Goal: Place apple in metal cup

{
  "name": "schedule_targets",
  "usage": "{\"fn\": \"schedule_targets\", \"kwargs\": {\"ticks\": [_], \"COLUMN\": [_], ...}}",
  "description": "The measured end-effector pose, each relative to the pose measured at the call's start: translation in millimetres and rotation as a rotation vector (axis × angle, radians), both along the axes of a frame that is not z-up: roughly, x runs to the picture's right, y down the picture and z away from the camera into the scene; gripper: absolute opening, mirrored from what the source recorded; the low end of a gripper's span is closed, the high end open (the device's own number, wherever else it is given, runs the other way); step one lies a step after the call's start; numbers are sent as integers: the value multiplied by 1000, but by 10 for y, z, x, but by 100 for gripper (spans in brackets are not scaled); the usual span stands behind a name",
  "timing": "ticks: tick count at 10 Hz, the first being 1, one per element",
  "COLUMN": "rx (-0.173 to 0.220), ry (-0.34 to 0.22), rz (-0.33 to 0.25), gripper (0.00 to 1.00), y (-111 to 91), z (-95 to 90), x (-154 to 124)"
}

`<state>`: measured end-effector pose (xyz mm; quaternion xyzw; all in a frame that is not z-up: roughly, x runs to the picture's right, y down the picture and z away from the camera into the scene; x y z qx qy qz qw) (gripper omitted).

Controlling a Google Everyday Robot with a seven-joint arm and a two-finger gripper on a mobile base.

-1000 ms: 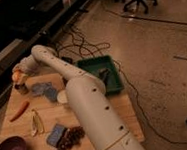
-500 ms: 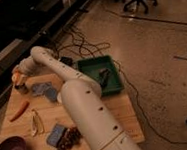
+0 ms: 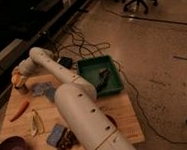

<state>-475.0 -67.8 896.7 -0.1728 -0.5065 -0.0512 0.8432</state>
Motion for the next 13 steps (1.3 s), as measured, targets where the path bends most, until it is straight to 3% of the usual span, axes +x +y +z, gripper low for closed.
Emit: {"fn": "schedule_targets", "kwargs": {"ticks": [7, 13], "rx": [2, 16], "ry": [-37, -51], "rz": [8, -20], "gripper": [0, 0], "y": [2, -23], "z": [-69, -134], "x": [35, 59]}}
